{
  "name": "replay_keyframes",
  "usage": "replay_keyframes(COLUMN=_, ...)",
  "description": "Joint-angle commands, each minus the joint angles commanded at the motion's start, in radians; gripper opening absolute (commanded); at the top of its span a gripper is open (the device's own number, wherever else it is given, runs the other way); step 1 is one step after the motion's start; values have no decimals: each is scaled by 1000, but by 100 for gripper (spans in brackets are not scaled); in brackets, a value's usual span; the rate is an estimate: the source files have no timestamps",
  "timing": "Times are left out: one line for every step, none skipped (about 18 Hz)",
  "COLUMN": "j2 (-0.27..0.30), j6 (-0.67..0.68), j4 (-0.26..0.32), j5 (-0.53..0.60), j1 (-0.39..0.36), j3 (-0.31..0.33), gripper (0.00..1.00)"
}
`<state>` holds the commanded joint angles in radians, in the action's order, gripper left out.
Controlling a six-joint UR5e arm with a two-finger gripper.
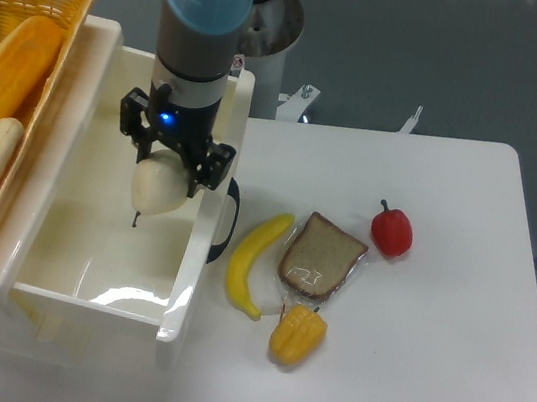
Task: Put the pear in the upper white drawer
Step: 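Lower the pear into the drawer and open the gripper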
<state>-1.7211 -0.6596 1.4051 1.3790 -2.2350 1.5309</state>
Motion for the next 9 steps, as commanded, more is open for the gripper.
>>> replay_keyframes(j2=-2, j6=0, j4=0, j5=0, j1=0, j3=0, gripper=51)
replay_keyframes(j2=-3, j6=-3, j4=0, j5=0, j1=3, j3=0, gripper=55)
replay_keyframes(j2=-5, j6=-6, j4=0, j5=0, j1=8, j3=0, gripper=60)
replay_keyframes(j2=-5, j6=-8, j4=0, j5=0, j1=14, j3=-2, gripper=69)
replay_keyframes(j2=-5, j6=-8, j4=0, j5=0, j1=15, j3=-2, gripper=78)
replay_keyframes(j2=-3, j6=-9, j4=0, j5=2, j1=15, j3=-3, gripper=87)
replay_keyframes(j2=-3, j6=-11, j4=-2, j5=2, j1=15, j3=-3, gripper=97)
replay_keyframes(j2=-3, j6=-12, j4=-2, j5=2, j1=15, j3=-3, gripper=99)
replay_keyframes(j2=-2, j6=-12, j4=0, j5=3, j1=15, j3=-5, gripper=99)
